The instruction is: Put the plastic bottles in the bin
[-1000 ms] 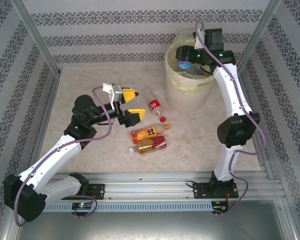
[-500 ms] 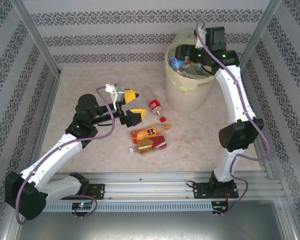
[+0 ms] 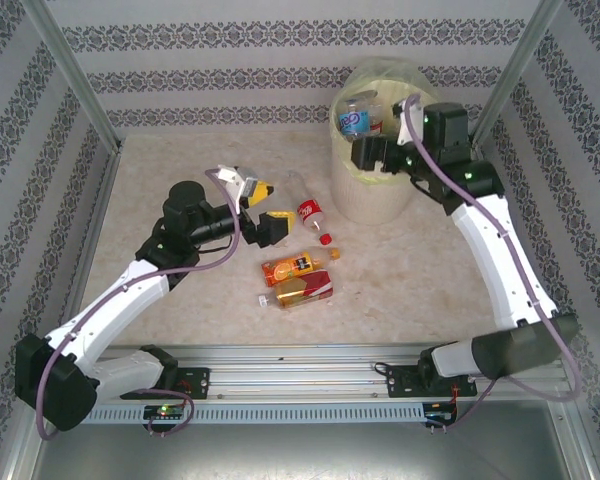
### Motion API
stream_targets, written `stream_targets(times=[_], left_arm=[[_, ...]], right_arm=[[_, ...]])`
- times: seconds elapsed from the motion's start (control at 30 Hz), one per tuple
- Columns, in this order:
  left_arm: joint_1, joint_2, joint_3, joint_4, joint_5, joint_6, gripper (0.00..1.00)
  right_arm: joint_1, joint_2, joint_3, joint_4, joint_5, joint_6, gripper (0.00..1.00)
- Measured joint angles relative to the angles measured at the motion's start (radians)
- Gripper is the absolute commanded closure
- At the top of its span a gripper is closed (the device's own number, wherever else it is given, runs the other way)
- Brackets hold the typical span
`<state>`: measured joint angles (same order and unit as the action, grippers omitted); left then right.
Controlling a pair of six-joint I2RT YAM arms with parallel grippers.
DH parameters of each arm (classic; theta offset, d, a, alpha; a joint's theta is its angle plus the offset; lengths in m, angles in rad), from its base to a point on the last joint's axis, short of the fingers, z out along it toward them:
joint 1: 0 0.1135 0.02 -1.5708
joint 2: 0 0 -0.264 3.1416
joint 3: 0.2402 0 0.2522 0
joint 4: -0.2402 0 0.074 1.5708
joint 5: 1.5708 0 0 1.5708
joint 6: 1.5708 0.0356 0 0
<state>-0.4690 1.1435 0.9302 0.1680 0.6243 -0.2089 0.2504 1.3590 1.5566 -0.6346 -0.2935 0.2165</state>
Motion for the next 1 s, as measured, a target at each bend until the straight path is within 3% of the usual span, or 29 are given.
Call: stream_targets(times=[0.23,0.5,1.0], left_arm=[[0.0,0.075,0.093,-0.165,-0.143,-0.022,0.0],[0.0,0.201,0.172,-0.311,-0.307,-0.23,0.0],[0.0,0.591,0.304,-0.345,-0.348,-0.556,0.01]], right_arm=[[0.067,-0.202,-0.264,0.044,-0.03,0.012,0.02],[0.08,-0.352,-0.465,0.075,-0.03,0.032,0.02],[0.08,-0.388,-0.571,0.131,-0.01,0.076,0.02]])
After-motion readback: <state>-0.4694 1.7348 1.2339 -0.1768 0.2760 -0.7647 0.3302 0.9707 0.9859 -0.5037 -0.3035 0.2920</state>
